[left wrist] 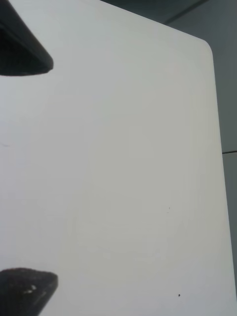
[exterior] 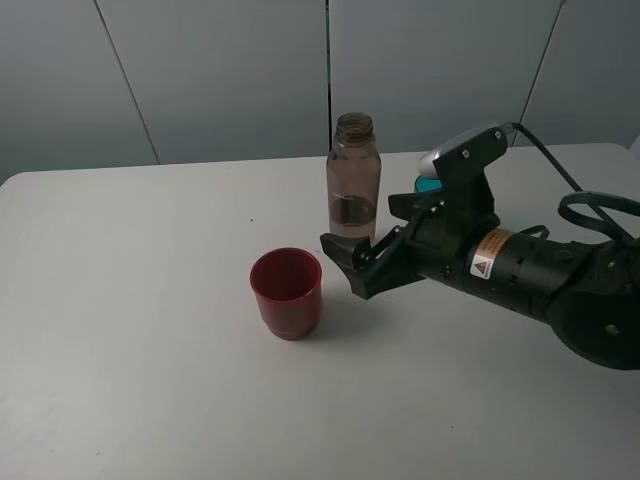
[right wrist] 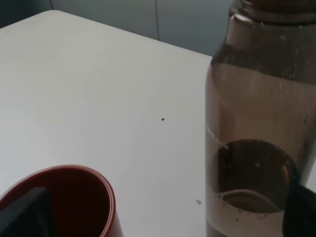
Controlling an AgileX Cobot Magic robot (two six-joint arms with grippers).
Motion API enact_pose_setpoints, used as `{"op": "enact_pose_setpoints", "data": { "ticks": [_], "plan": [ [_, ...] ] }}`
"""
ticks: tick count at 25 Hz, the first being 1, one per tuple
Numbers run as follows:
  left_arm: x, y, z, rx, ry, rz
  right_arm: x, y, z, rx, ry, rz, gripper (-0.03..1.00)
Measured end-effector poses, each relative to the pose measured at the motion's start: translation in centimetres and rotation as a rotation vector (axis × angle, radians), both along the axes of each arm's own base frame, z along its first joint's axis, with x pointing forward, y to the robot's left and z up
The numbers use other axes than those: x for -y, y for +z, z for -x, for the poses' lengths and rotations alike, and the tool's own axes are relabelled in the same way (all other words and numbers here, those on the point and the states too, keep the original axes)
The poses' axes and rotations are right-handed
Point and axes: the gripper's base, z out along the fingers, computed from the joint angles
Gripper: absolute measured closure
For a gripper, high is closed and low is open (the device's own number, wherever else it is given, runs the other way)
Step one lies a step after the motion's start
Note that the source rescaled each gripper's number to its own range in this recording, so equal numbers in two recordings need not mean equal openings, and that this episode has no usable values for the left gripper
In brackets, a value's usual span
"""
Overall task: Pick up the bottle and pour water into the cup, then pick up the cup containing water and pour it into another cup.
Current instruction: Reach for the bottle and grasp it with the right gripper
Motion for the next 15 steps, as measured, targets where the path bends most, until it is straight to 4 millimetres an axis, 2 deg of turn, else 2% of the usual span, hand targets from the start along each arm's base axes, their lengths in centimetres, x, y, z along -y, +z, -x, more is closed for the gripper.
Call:
{"op": "enact_pose_setpoints", "data": {
  "ticks": [6,15],
  "plan": [
    [0.0,0.0,0.0,0.0,0.0,0.0,0.3,-1.2,-1.0,0.014,-0.109,-0.039,-0.03],
    [0.0,0.0,0.0,0.0,0.0,0.0,-1.1,-2.0,-3.3,0.052,-0.141,-0.026,-0.03]
  ]
}}
